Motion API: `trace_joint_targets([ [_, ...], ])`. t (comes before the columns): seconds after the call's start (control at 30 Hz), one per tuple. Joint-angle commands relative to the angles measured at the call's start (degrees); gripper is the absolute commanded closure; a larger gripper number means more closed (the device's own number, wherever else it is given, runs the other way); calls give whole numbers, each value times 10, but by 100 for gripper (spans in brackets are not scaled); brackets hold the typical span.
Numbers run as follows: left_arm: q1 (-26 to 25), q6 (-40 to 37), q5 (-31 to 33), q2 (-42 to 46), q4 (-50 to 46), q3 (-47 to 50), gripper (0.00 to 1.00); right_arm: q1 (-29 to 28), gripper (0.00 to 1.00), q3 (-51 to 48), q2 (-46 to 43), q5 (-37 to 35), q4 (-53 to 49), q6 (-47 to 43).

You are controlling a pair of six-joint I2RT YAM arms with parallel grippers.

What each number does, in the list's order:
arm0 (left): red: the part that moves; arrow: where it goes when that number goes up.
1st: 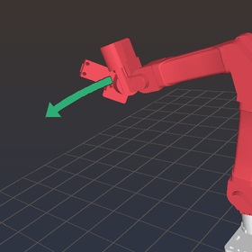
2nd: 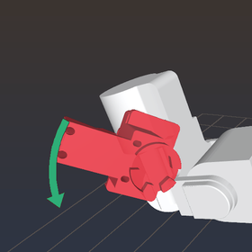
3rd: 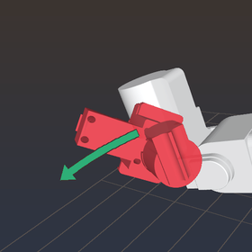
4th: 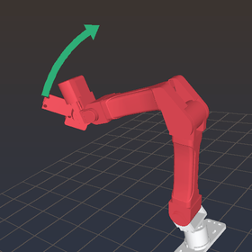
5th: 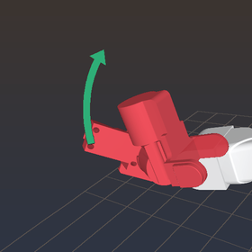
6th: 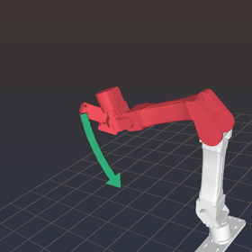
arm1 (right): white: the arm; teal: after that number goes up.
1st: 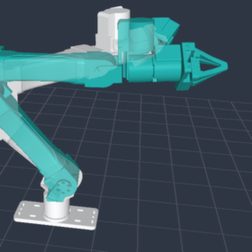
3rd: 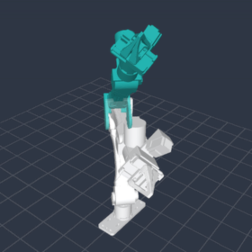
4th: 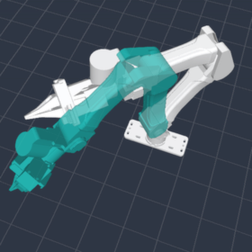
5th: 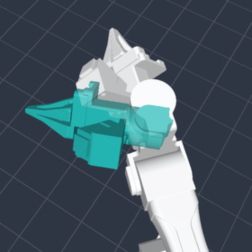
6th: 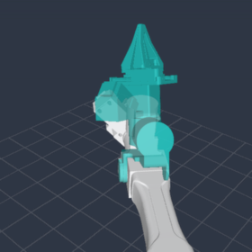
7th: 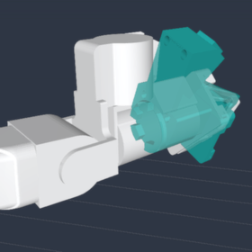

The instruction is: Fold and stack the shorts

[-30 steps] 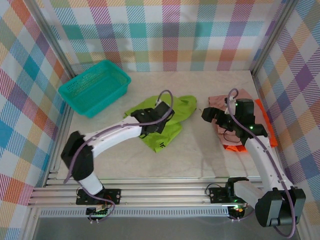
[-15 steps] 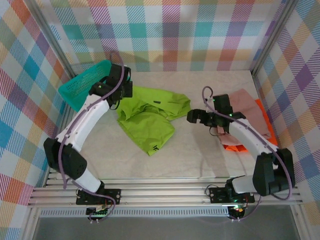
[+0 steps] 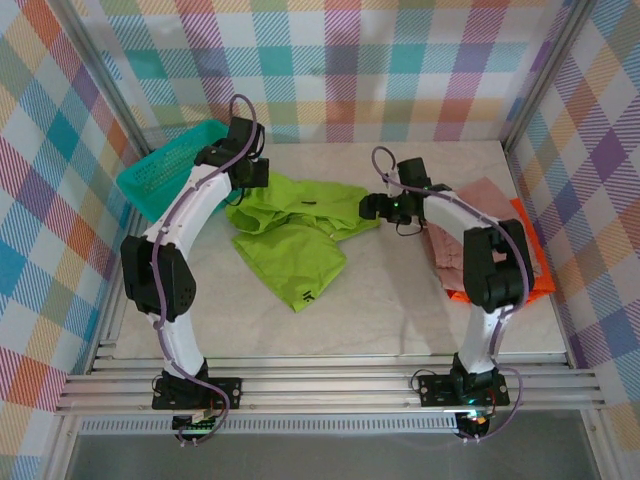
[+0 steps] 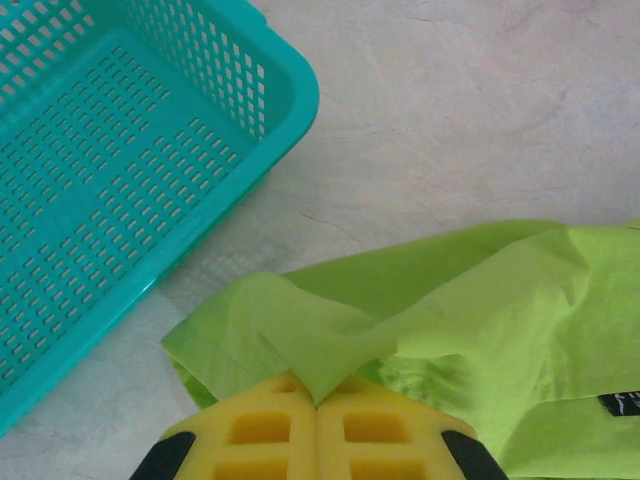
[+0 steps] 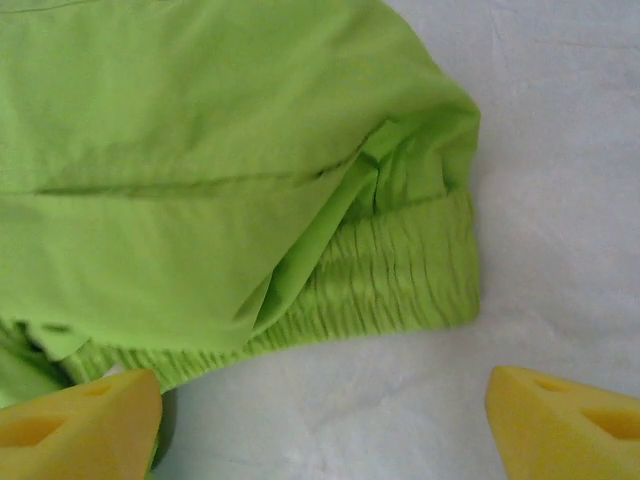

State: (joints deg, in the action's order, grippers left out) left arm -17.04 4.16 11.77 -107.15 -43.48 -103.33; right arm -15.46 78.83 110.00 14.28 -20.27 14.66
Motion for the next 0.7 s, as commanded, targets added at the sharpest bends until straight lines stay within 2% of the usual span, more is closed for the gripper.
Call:
trace_joint_targets([
  [0.0, 8, -11, -13, 1, -12, -15, 100, 7, 21, 40, 33, 5, -39, -12],
  [0.27, 8, -11, -21, 8, -13, -11, 100, 17, 29, 82, 89, 9, -51, 11],
  [0.5, 8, -10, -26, 18, -13, -5, 100, 18, 43, 88, 108, 27, -46, 16],
  [0.67, 8, -9, -30, 24, -13, -1, 100, 18, 45, 90, 118, 35, -46, 21],
])
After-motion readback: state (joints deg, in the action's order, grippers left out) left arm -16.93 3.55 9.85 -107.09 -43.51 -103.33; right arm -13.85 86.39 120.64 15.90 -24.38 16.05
